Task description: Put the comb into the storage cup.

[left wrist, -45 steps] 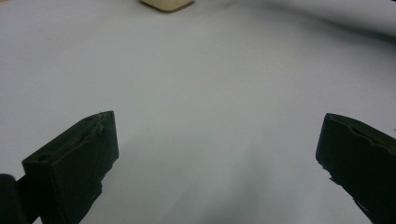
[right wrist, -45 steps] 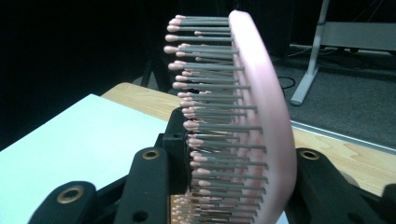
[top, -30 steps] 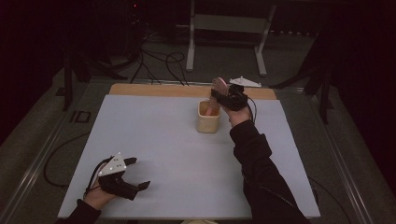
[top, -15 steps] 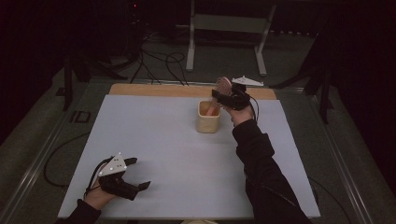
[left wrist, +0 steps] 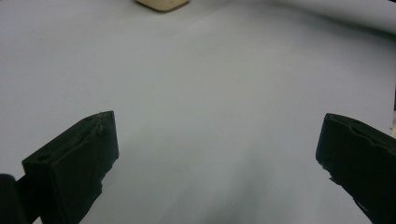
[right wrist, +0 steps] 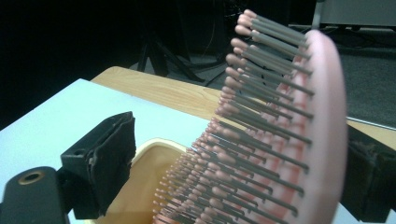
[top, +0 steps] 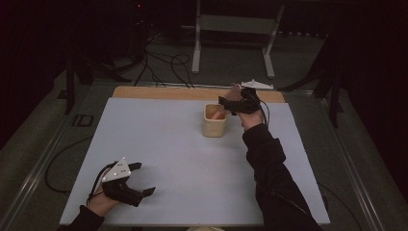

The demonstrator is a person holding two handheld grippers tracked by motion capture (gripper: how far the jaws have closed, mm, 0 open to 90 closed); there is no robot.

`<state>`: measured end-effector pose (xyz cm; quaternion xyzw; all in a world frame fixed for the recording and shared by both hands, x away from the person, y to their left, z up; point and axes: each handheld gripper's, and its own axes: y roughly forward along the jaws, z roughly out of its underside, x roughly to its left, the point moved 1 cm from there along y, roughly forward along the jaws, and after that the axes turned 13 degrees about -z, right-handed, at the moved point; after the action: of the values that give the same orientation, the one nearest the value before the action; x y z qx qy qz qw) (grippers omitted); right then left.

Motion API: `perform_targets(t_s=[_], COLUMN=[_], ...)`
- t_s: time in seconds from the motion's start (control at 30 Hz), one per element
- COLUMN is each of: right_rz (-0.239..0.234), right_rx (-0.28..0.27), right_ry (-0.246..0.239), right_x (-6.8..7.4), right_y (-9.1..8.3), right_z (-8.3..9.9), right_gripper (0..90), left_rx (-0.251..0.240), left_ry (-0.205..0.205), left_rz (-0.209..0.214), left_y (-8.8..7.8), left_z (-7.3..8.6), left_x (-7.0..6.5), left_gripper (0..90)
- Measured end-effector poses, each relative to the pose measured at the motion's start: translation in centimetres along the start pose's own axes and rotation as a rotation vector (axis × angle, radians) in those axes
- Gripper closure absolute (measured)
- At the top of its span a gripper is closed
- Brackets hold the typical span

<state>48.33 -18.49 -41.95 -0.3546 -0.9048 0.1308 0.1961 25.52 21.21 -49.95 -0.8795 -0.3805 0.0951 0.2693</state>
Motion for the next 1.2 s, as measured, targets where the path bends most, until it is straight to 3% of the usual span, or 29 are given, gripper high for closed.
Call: perform_targets(t_s=[0.6, 0.93, 1.2], right_rz=[0.028, 0.003, 0.016], right_rx=[0.02, 0.022, 0.043], right_ry=[-0.049, -0.048, -0.078], right_x=[-0.2, -0.4, -0.3], right_y=[-1.0, -1.4, -1.8], right_z=[0.2, 0.3, 0.1], right_gripper=[9.3, 9.3, 9.3], left_rx=[-0.003, -0.005, -0.007], left_ry=[0.002, 0.002, 0.002], left_rz=[0.001, -0.001, 0.001], left_y=[0.0, -0.3, -0.1], left_z=[-0.1, 0.0, -0.1], left_x=[-0.1, -0.1, -0.1], left_gripper=[0.1, 0.1, 0.1])
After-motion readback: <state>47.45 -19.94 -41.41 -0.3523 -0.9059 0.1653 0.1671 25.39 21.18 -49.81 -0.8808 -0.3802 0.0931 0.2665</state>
